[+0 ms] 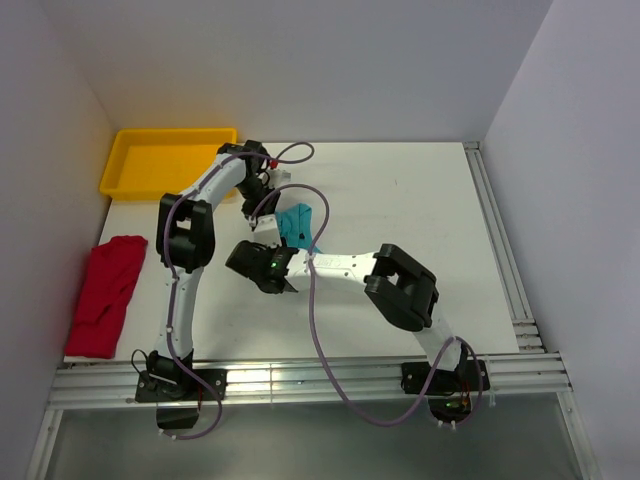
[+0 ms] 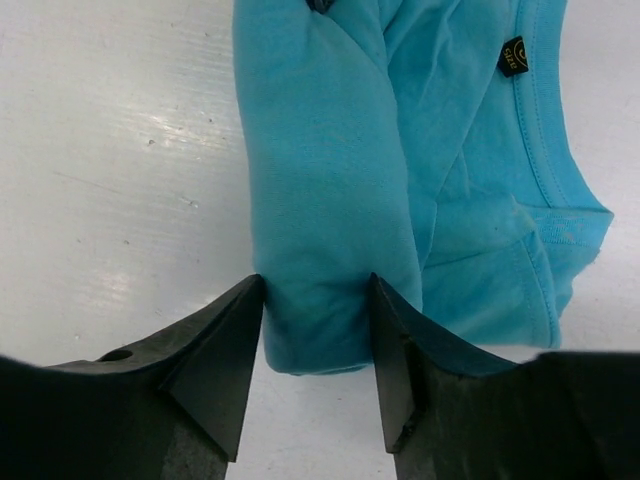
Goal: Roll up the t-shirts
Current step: Roll the tshirt
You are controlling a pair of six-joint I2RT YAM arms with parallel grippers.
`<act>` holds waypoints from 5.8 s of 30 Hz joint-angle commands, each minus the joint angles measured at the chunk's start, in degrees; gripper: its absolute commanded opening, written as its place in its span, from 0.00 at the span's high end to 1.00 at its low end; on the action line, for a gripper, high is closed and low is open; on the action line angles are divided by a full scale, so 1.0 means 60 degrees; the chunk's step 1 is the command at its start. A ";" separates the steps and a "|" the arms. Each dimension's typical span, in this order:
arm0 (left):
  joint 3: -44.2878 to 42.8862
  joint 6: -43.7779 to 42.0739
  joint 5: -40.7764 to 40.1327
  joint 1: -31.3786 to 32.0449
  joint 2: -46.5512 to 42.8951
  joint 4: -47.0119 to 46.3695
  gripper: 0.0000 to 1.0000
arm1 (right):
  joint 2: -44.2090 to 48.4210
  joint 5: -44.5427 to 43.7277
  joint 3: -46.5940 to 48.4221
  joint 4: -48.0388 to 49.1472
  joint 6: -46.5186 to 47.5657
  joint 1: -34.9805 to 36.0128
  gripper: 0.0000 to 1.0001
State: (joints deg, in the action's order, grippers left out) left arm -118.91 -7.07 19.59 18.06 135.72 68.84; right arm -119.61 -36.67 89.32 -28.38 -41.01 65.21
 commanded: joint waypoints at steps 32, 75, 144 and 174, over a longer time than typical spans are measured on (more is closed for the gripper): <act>0.2576 0.1677 0.4278 -0.1033 -0.2039 -0.4090 0.07 | 0.2636 0.6857 -0.7899 0.8874 -0.4692 -0.3676 0.72; 0.1040 0.0212 -0.0877 -0.0154 -0.0355 -0.0255 1.00 | 0.3091 0.0795 -0.3609 0.2007 -0.1969 -0.1511 0.39; 0.4158 0.0812 0.5171 -0.1312 -0.2200 -0.4206 0.12 | 0.2167 0.7619 -0.8045 0.9709 -0.4956 -0.3866 0.72; 0.6196 0.2746 0.4147 -0.0785 -0.1717 -0.6449 0.24 | 0.0087 0.9274 -0.9598 1.4835 -0.8149 -0.4613 0.75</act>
State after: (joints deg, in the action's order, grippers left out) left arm -82.67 10.26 52.58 11.55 123.17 31.92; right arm -116.14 19.33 33.34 63.07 -88.55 37.93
